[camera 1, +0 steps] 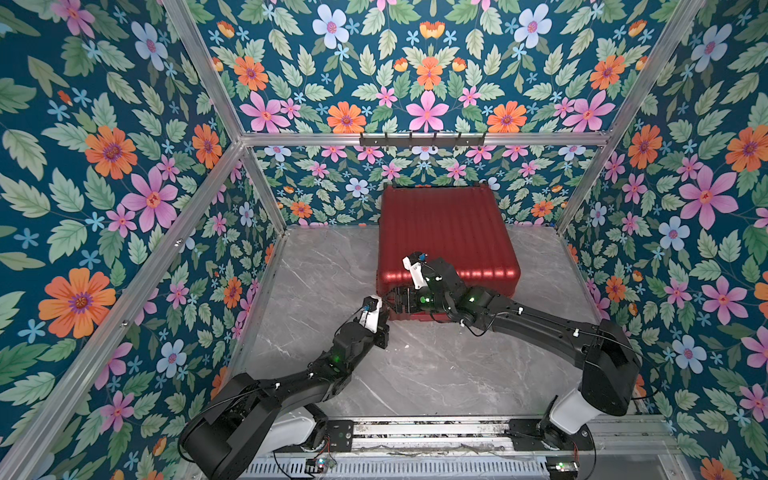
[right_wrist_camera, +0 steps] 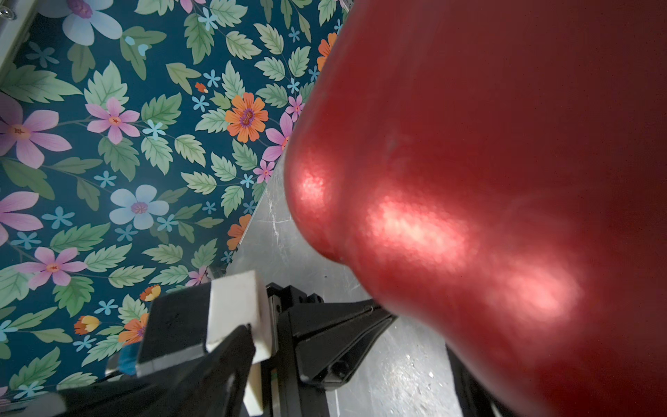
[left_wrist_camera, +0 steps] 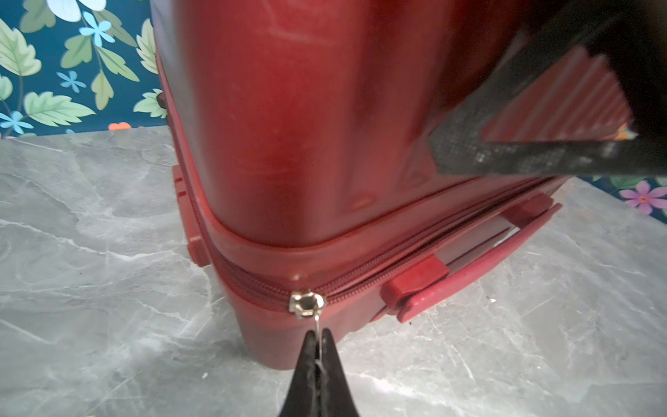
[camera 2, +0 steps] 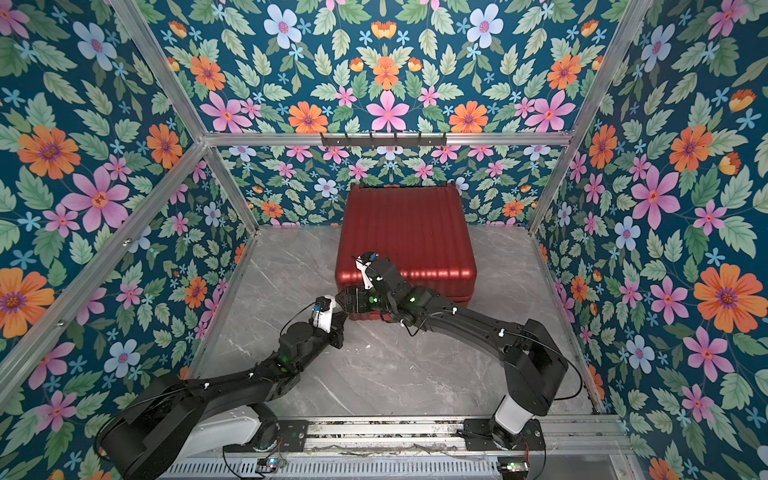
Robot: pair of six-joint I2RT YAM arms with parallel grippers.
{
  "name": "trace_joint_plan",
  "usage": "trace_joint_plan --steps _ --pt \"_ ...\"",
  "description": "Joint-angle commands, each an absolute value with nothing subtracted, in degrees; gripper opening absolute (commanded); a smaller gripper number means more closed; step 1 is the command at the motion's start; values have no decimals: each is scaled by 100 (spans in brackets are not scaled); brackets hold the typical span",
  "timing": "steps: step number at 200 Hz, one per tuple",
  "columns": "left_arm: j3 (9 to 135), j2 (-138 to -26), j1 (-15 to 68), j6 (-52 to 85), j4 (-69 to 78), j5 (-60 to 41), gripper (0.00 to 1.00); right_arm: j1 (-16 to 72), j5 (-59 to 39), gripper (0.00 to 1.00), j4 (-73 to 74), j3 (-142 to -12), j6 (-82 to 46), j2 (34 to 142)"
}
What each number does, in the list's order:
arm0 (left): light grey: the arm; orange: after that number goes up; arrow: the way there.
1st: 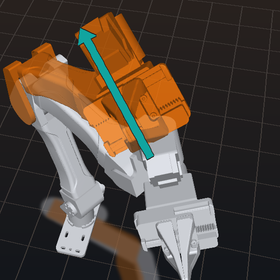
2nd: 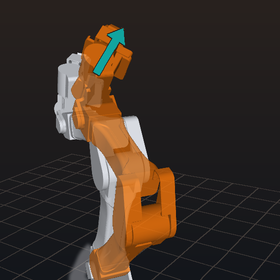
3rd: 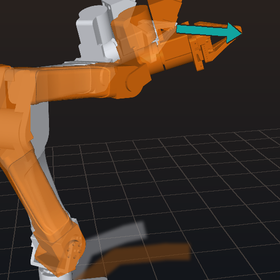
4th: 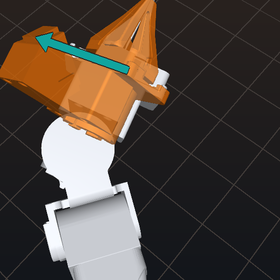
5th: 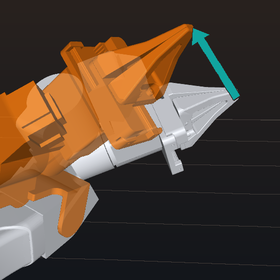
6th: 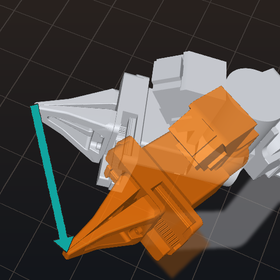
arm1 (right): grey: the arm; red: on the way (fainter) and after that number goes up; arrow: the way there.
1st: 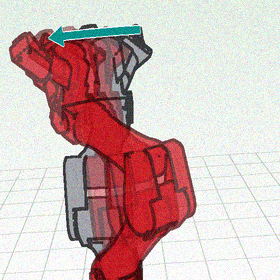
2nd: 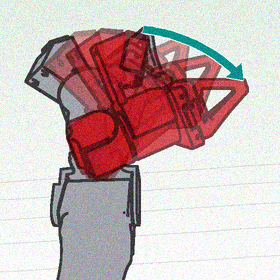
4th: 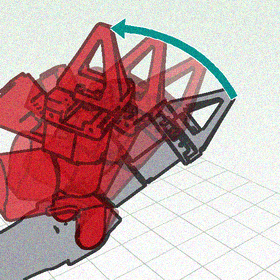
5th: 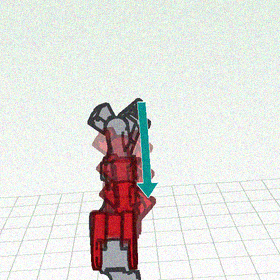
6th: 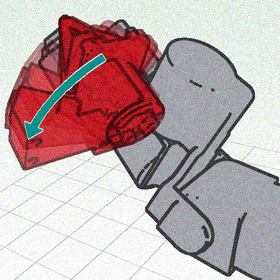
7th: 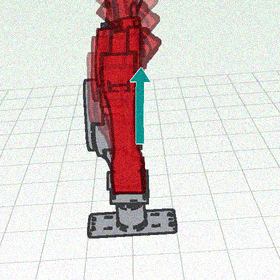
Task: Pack the luggage
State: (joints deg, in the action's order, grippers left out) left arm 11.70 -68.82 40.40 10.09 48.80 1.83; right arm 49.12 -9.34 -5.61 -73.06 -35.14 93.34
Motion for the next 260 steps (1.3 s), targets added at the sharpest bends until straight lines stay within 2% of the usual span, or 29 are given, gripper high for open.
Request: trace_joint_plan --steps 1,48,77,100,121,146,191,230,260 --pt "1113 -7025 4163 589 5762 -751 0 4803 -188 85 306 -7310 -3242 9259" --pt "1108 -7251 4165 554 6131 -458 0 4431 -87 87 -726 -6809 -3106 8052" --pt "1095 -7248 4163 536 6117 -431 0 3953 323 92 -1389 -6435 -2607 6962" --pt "1105 -7255 4161 536 6125 -413 0 2828 66 94 -1731 -6084 -2722 6231" --pt "1124 -7281 4163 536 6143 -413 0 1439 -716 94 -1655 -5648 -3130 5889" --pt "1161 -7335 4161 523 6161 -413 0 415 -1423 95 -1151 -5277 -3354 5993" --pt "1229 -7382 4179 445 6157 -387 0 -245 -2454 95 128 -5059 -3672 6833" --pt "1357 -7509 4254 345 6152 -348 0 -254 -3598 93 1088 -4869 -4245 7364" --pt "1462 -7597 4418 248 6155 -275 0 169 -3450 92 1261 -4542 -4307 7139"
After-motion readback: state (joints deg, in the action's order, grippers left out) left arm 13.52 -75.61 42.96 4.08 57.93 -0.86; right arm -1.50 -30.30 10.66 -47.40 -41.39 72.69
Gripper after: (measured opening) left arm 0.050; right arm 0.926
